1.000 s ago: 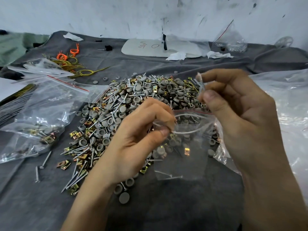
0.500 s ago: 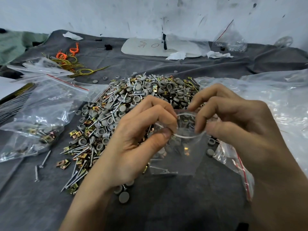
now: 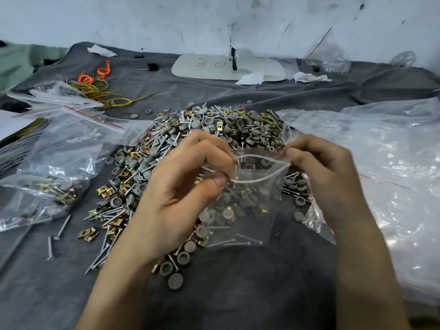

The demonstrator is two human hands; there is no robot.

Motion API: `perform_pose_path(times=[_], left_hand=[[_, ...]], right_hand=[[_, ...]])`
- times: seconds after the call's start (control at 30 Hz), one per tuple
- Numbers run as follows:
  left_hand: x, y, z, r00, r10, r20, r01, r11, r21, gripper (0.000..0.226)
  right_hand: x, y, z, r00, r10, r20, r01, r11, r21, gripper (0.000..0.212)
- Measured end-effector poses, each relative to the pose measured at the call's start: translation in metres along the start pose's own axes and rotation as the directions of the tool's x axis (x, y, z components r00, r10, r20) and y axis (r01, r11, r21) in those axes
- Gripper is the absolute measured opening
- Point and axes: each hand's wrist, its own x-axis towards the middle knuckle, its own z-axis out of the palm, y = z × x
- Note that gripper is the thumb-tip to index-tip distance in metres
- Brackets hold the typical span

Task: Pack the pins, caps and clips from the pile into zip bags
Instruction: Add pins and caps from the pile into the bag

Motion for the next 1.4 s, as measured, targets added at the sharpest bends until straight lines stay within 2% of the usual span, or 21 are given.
perform_pose_path(times=[0.07,0.17,0.27,0.47,0.6,0.93,1.13,1.2,1.3,1.4], left_hand=[[-0.001,-0.005,-0.007,0.999,0.015,-0.041,-0.015,1.000,-0.014,0.014],[-0.003,-0.013,-0.018,0.991,0.020,-0.129,-0.029,0.997,-0.069,0.027],[-0.004,-0.019,-0.025,0.980,0.016,-0.197,-0.035,0.995,-0.091,0.031],[-0.004,-0.023,-0.025,0.974,-0.007,-0.225,-0.015,0.995,-0.098,0.029],[-0.003,-0.024,-0.021,0.974,-0.016,-0.227,-0.006,0.995,-0.095,0.028],[-0.003,-0.029,-0.017,0.974,-0.062,-0.218,0.033,0.991,-0.132,0.027],[-0.002,-0.029,-0.015,0.976,-0.063,-0.206,0.037,0.991,-0.128,0.026],[-0.002,-0.029,-0.015,0.977,-0.057,-0.205,0.030,0.991,-0.131,0.027],[-0.002,-0.027,-0.015,0.979,-0.058,-0.196,0.034,0.991,-0.128,0.028],[-0.002,-0.022,-0.011,0.985,-0.064,-0.160,0.043,0.991,-0.128,0.027]], right_hand=[[0.004,0.013,0.008,0.998,0.068,-0.014,-0.069,0.977,-0.202,0.021],[0.007,0.029,0.024,0.979,0.203,0.033,-0.164,0.868,-0.469,0.023],[0.006,0.041,0.039,0.961,0.276,0.034,-0.205,0.786,-0.584,0.015],[0.008,0.044,0.043,0.954,0.300,-0.022,-0.240,0.716,-0.655,0.022],[0.008,0.042,0.045,0.962,0.271,-0.021,-0.220,0.728,-0.649,0.008],[0.006,0.041,0.052,0.965,0.247,-0.086,-0.249,0.766,-0.593,0.018],[0.007,0.042,0.051,0.963,0.264,-0.051,-0.242,0.768,-0.593,0.010],[0.006,0.040,0.048,0.972,0.218,-0.090,-0.230,0.786,-0.574,0.011],[0.006,0.025,0.035,0.976,0.076,-0.203,-0.160,0.884,-0.439,0.014],[0.001,0.001,0.018,0.980,0.002,-0.201,-0.038,0.983,-0.177,0.020]])
